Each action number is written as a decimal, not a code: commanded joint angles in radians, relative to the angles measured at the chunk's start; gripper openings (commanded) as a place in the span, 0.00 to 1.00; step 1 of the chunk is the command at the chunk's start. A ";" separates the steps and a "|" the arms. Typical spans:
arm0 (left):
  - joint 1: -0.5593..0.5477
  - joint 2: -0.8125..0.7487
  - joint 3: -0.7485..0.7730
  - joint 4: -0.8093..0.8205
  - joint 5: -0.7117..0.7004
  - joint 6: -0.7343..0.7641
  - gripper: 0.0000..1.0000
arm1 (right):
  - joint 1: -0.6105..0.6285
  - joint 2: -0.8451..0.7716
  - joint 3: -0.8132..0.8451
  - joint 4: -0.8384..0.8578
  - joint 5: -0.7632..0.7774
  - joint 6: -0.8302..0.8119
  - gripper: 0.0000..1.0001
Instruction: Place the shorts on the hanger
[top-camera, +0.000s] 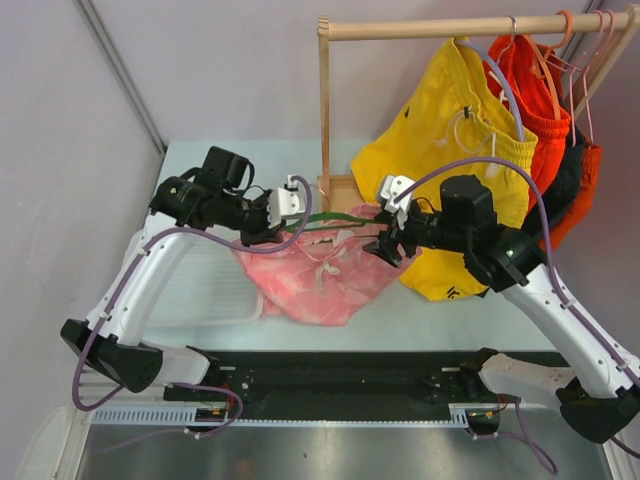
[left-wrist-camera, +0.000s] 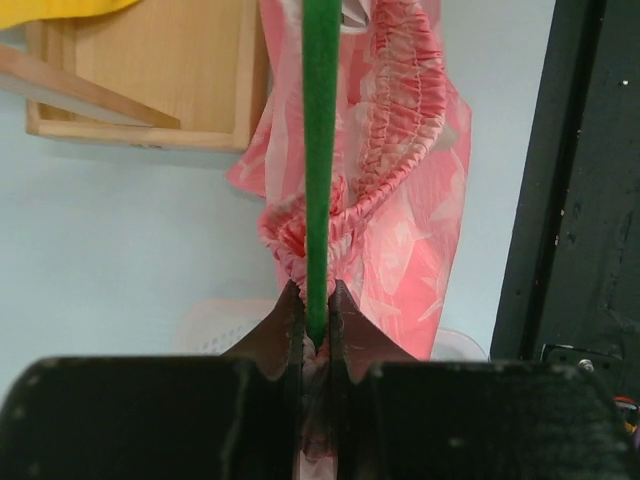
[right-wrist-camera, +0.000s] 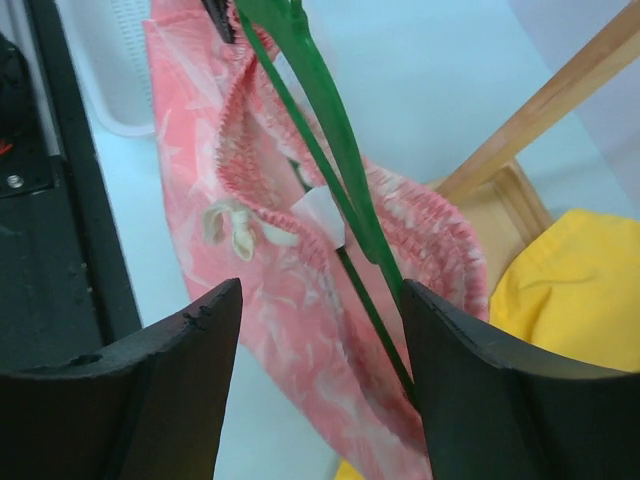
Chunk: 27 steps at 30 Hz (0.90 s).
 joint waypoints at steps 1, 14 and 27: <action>-0.014 -0.003 0.106 0.011 0.125 -0.032 0.00 | 0.025 0.043 0.064 0.130 0.023 -0.015 0.67; -0.077 -0.004 0.155 0.001 0.095 -0.054 0.00 | 0.078 0.082 0.159 0.124 0.022 -0.071 0.58; -0.079 0.016 0.227 -0.036 0.144 -0.045 0.02 | 0.118 0.101 0.173 0.115 0.068 -0.027 0.01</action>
